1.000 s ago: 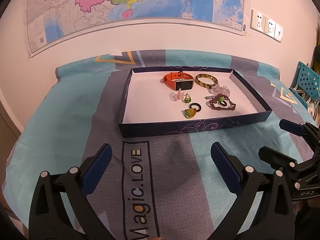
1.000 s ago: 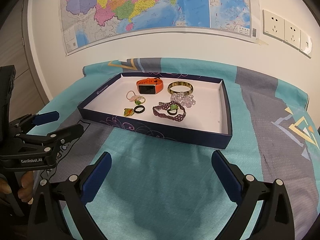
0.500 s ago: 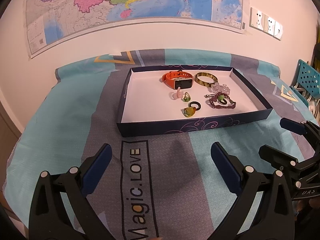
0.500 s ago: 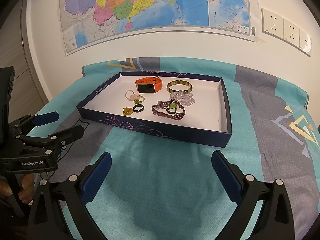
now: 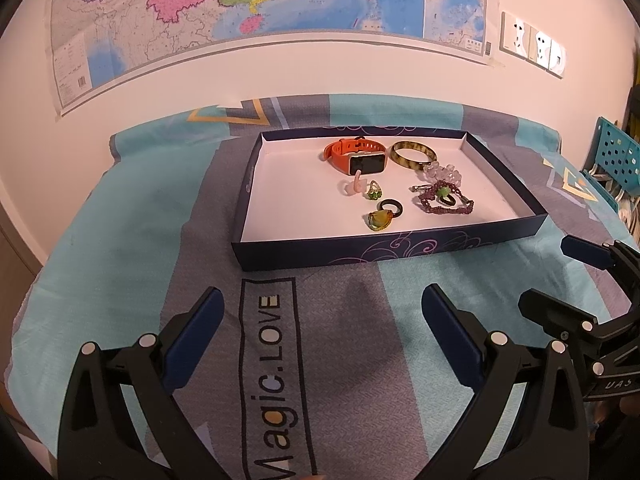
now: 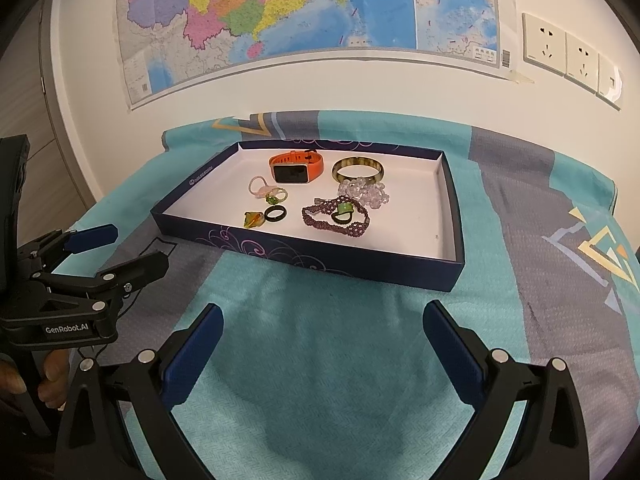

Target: Organize jewelry

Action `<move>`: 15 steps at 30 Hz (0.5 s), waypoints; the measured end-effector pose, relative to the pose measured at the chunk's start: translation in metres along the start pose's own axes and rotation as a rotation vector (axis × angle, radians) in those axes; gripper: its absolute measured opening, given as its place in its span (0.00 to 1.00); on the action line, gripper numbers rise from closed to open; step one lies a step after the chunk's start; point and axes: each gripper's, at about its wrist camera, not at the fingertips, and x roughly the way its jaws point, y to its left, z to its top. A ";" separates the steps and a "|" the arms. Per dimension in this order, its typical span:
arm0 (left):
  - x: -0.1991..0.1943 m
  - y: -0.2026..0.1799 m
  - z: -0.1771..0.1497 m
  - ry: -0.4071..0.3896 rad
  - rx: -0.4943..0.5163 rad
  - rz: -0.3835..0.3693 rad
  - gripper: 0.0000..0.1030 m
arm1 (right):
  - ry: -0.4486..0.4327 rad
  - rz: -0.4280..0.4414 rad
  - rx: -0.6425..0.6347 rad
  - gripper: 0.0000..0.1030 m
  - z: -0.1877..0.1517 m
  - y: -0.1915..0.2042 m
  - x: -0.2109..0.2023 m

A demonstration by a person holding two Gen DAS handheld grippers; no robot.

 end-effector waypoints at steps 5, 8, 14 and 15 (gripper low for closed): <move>0.000 0.000 0.000 0.001 0.000 -0.001 0.95 | 0.001 0.000 0.000 0.94 0.000 0.000 0.000; 0.000 0.000 0.000 0.001 0.001 0.000 0.95 | 0.001 0.001 0.001 0.94 0.000 0.000 0.000; 0.000 0.000 0.000 0.001 0.002 0.000 0.95 | 0.006 0.001 0.000 0.94 -0.001 0.000 0.001; 0.000 0.000 -0.001 0.001 0.003 0.000 0.95 | 0.005 0.001 0.001 0.94 -0.001 0.000 0.001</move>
